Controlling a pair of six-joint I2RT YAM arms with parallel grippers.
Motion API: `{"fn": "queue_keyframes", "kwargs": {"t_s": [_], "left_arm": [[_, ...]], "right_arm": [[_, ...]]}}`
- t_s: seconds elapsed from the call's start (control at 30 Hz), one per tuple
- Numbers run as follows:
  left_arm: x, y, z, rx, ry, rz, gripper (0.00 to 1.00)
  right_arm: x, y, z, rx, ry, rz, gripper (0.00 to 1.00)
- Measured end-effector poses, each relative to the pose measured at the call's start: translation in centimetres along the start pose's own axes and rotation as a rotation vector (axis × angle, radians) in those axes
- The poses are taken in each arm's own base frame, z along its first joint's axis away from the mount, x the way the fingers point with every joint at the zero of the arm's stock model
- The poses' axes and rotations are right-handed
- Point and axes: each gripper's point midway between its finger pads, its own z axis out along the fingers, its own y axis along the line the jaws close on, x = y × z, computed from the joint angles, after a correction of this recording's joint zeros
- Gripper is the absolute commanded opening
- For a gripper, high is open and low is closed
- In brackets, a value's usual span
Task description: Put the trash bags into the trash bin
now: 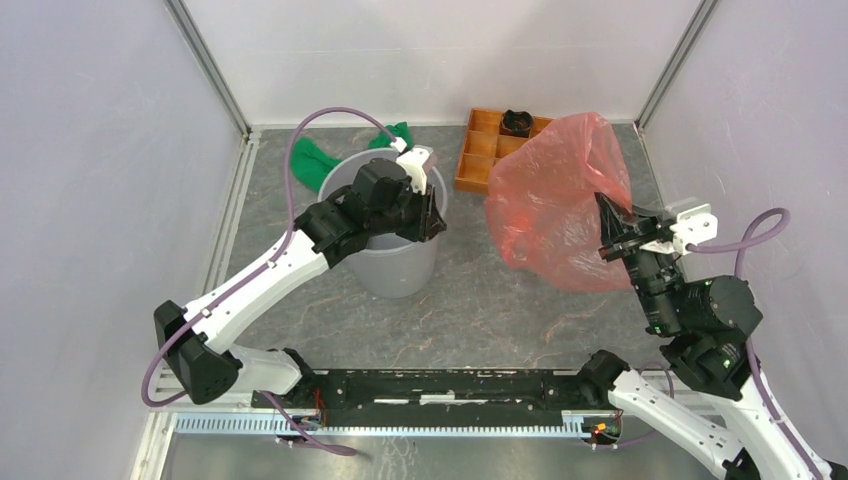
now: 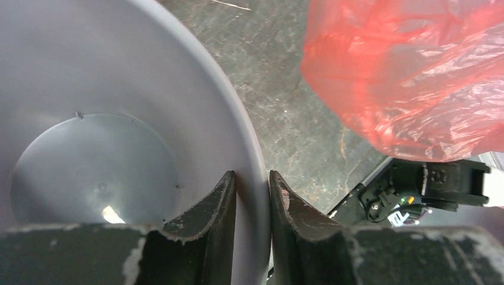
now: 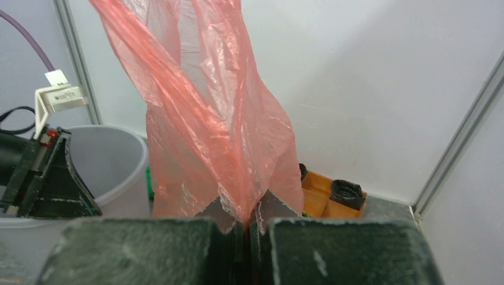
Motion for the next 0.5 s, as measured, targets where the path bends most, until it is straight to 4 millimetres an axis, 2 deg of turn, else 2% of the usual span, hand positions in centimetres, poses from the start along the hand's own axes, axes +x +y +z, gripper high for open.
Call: {"fn": "queue_keyframes", "kwargs": {"t_s": [0.07, 0.17, 0.23, 0.37, 0.5], "left_arm": [[0.1, -0.8, 0.0, 0.030, 0.004, 0.004, 0.30], [0.7, -2.8, 0.0, 0.087, 0.018, 0.023, 0.39], [1.4, -4.7, 0.0, 0.142, 0.035, 0.045, 0.48], [2.2, -7.9, -0.5, 0.240, 0.040, 0.075, 0.73], [2.2, -8.4, -2.1, 0.271, 0.007, 0.077, 0.94]], "right_arm": [[-0.4, 0.4, 0.4, -0.014, -0.005, 0.009, 0.02], [-1.1, 1.1, 1.1, -0.042, -0.010, 0.016, 0.07], [-1.8, 1.5, 1.7, -0.059, -0.020, 0.019, 0.06], [-4.3, 1.9, 3.0, -0.076, -0.046, 0.014, 0.04], [-7.1, 2.3, 3.8, -0.101, -0.096, 0.022, 0.01]]}}
